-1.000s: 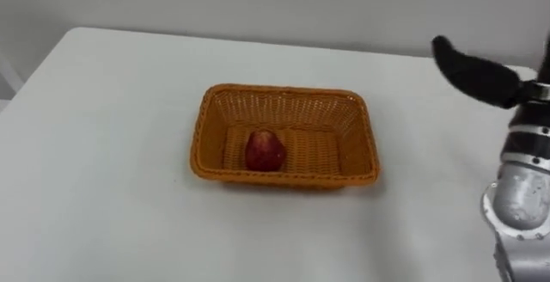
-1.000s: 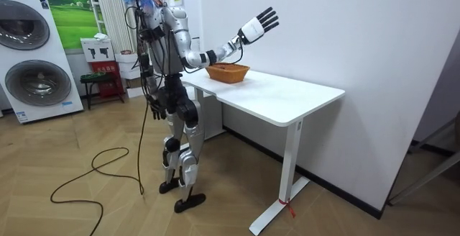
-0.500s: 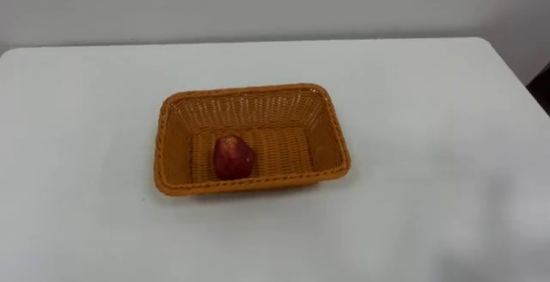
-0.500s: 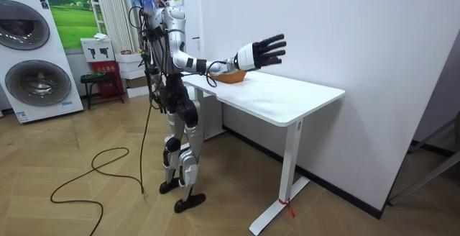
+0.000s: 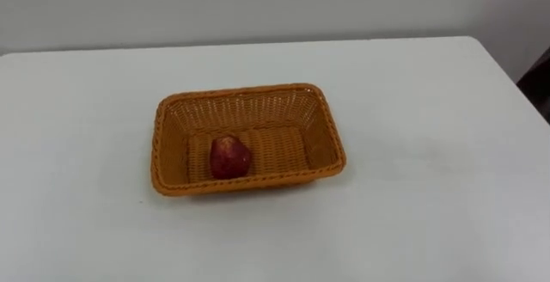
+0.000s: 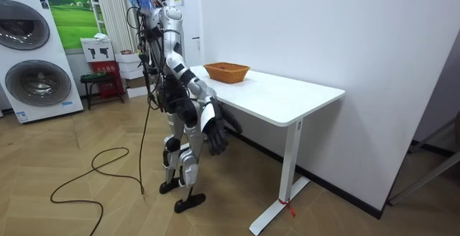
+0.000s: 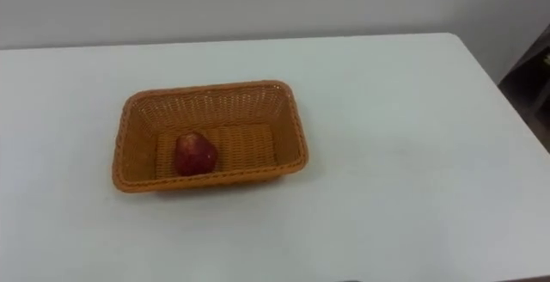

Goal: Pick and place apple

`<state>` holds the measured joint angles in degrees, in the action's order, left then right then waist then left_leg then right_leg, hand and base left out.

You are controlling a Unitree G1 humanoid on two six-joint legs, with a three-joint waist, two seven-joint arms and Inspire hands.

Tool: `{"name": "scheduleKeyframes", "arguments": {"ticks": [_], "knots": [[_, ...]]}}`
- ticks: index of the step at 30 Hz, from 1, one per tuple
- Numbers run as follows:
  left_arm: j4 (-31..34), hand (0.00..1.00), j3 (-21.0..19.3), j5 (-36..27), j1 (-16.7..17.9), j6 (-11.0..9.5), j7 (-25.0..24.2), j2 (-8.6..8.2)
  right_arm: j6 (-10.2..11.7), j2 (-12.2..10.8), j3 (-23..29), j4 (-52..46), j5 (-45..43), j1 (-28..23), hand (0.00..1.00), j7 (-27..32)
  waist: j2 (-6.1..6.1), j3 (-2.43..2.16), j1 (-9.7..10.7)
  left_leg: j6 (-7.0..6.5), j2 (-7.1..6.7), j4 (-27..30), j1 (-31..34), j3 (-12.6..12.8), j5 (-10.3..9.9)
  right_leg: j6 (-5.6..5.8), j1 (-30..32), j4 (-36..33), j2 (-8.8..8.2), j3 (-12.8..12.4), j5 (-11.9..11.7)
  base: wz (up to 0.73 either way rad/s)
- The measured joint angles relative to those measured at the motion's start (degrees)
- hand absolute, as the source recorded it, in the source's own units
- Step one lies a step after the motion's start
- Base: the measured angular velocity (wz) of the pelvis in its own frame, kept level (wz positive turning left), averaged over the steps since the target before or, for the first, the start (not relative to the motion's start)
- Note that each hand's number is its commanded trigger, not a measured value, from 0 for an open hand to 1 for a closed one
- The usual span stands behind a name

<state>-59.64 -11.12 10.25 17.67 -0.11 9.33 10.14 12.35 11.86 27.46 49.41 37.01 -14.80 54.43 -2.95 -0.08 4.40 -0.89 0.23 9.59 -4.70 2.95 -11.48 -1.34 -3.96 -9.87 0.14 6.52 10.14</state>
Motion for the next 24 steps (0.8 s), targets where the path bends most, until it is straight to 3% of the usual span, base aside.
{"name": "scheduleKeyframes", "arguments": {"ticks": [4, 8, 12, 18, 24], "knots": [[-0.06, 0.00, -0.03, -0.05, -0.17, -0.01, -0.02, -0.04, -1.34, -1.68, -2.67, 5.46, 0.82, -0.30, 0.00, -3.86, 0.25, 0.02, -0.12, 0.00, 0.00, 0.05, -0.02, 0.10, 0.00, -0.02, -0.02, -0.04, 0.01, 0.00, 0.01, 0.00], [-1.70, 0.00, 0.43, -0.54, -0.74, 0.02, -0.03, -0.06, -3.80, -2.46, -10.54, 10.62, -1.66, 0.14, 0.00, -10.43, 0.40, 0.07, -0.69, 0.00, -0.03, 0.04, -0.21, 0.20, 0.00, -0.01, -0.02, -0.05, -0.01, -0.32, 0.01, -0.02], [-3.16, 0.00, 1.86, -0.58, -1.88, 1.00, -0.07, -0.40, -6.24, -2.59, -18.13, 14.50, -6.77, 0.58, 0.00, -19.47, 0.81, 0.16, -2.49, -0.01, 0.02, -0.21, -0.81, 0.20, -0.21, 0.04, -0.04, 0.17, 0.07, -0.43, 0.07, -0.01], [-3.16, 0.00, 3.59, -0.57, -1.31, 1.12, -1.14, -0.96, -8.69, -2.68, -24.19, 15.56, -15.26, 0.63, 0.00, -30.44, 2.16, 0.25, -3.40, -0.05, -0.02, -0.29, -0.90, 0.25, -0.25, 0.03, -0.14, -0.03, 0.02, -0.25, 0.06, 0.00], [-3.29, 0.00, 5.79, -0.55, -1.63, 1.49, -1.62, -1.21, -10.06, -2.71, -28.05, 15.46, -20.56, 1.70, 0.00, -38.49, 2.27, 0.33, -3.47, -0.06, -0.05, -0.29, -0.62, 0.24, -0.29, 0.03, -0.01, -0.02, -0.06, -0.11, 0.24, 0.00]]}}
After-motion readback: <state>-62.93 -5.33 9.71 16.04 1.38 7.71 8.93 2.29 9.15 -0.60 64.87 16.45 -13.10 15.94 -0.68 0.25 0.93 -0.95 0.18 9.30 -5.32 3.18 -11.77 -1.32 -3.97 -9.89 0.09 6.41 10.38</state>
